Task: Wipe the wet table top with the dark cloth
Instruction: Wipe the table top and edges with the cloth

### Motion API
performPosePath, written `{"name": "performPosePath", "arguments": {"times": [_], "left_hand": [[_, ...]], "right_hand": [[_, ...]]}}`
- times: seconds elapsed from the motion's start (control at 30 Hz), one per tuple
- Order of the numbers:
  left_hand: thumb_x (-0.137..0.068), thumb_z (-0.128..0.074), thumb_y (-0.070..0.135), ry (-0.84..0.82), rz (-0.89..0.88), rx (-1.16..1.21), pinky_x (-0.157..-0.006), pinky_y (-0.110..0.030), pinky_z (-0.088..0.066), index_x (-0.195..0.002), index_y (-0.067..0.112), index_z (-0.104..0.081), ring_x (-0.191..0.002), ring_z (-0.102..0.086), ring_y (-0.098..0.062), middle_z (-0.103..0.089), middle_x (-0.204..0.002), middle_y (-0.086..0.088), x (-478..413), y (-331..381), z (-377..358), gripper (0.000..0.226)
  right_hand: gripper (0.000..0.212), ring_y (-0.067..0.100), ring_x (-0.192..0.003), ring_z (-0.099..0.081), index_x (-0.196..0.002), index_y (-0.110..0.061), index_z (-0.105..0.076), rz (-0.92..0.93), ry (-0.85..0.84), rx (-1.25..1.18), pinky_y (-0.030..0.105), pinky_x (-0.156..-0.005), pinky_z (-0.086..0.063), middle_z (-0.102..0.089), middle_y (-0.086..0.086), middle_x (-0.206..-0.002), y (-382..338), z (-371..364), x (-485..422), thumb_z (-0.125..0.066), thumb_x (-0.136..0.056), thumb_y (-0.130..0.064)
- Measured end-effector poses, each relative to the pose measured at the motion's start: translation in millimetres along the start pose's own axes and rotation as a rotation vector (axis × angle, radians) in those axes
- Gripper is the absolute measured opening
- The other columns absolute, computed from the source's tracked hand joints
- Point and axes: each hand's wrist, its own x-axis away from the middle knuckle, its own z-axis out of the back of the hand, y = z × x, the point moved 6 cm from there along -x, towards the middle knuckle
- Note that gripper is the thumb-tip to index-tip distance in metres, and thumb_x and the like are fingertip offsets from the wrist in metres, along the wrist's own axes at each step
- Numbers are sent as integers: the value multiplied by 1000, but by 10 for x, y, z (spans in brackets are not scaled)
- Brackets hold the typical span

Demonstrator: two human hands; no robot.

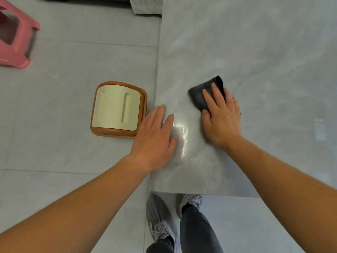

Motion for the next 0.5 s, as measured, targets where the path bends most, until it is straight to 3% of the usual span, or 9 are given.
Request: {"name": "performPosePath", "arguments": {"times": [0.1, 0.3, 0.5], "left_hand": [[-103, -33, 46, -4, 24, 26, -123, -38, -1, -157, 17, -18, -154, 5, -24, 0, -168, -10, -212, -34, 82, 63], [-103, -30, 49, -3, 70, 63, -123, -37, 3, -159, 18, -11, -153, 13, -21, 9, -168, -7, -741, -74, 289, 66], [-103, -31, 47, 22, 93, 47, -119, -32, 11, -159, 15, -9, -153, 14, -22, 11, -168, -10, -1398, -91, 535, 68]], "right_hand": [[56, 29, -154, -5, -158, -30, -25, -93, 38, -22, 46, -124, -2, -11, -4, -168, -65, -10, -211, -36, -103, -33], [56, 31, -153, -12, -155, -22, -34, 61, -61, 15, 47, -124, -10, -19, 1, -166, 38, 118, -242, -37, -101, -31], [56, 27, -154, -2, -158, -28, -24, -90, 13, -55, 42, -124, 2, -8, -5, -168, 229, 375, -1409, -37, -104, -31]]}}
